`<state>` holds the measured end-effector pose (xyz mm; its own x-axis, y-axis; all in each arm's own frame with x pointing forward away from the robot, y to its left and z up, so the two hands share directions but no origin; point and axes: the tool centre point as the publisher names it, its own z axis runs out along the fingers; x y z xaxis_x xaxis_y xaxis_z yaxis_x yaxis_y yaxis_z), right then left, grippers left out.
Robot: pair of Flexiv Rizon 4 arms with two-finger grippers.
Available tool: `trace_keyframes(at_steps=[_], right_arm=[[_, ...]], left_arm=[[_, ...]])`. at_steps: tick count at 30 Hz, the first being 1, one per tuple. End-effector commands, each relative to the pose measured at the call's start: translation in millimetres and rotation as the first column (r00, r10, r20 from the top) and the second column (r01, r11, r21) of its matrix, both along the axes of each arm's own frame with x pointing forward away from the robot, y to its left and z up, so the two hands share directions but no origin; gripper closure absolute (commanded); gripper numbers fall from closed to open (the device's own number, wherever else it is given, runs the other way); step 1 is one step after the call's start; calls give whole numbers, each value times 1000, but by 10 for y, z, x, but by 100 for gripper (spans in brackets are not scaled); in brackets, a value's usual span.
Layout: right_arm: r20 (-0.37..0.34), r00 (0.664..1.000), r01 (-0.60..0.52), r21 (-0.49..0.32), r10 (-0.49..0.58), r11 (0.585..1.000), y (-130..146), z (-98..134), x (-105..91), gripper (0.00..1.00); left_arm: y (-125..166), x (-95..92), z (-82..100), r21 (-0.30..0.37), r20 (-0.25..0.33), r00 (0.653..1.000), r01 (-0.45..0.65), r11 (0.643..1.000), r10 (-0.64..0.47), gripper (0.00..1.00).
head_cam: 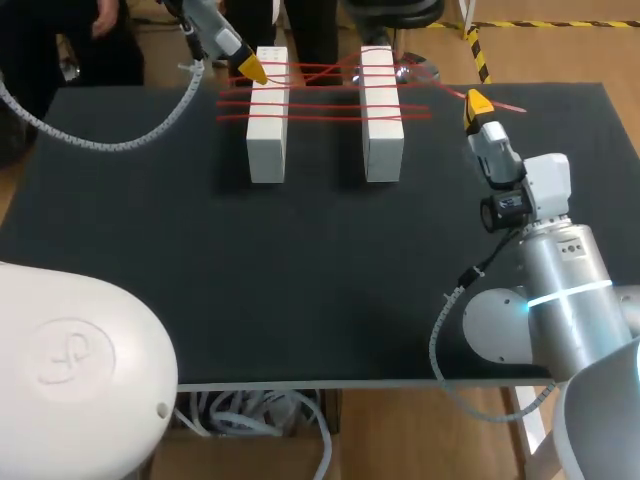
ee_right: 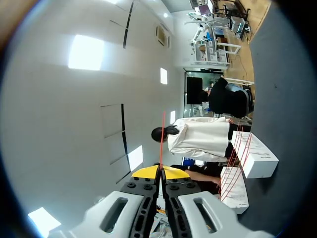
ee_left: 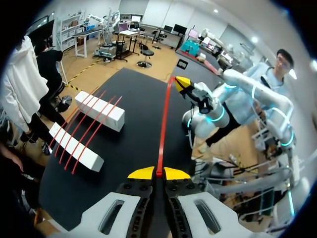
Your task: Grab the tape and strap the tape.
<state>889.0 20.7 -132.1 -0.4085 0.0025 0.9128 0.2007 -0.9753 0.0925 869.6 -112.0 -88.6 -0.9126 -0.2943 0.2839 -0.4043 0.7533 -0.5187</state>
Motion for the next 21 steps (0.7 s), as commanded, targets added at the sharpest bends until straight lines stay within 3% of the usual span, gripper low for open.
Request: trace_keyframes(at_steps=[1, 21], right_arm=[[241, 970, -6, 63, -9, 998, 33, -184, -38, 100], [241, 970, -6, 63, -9, 998, 33, -184, -38, 100]], left_arm=[[-72, 5, 98, 58, -1, 1000, 11, 998, -10, 100], [-138, -280, 318, 153, 62, 998, 1, 988, -10, 100]])
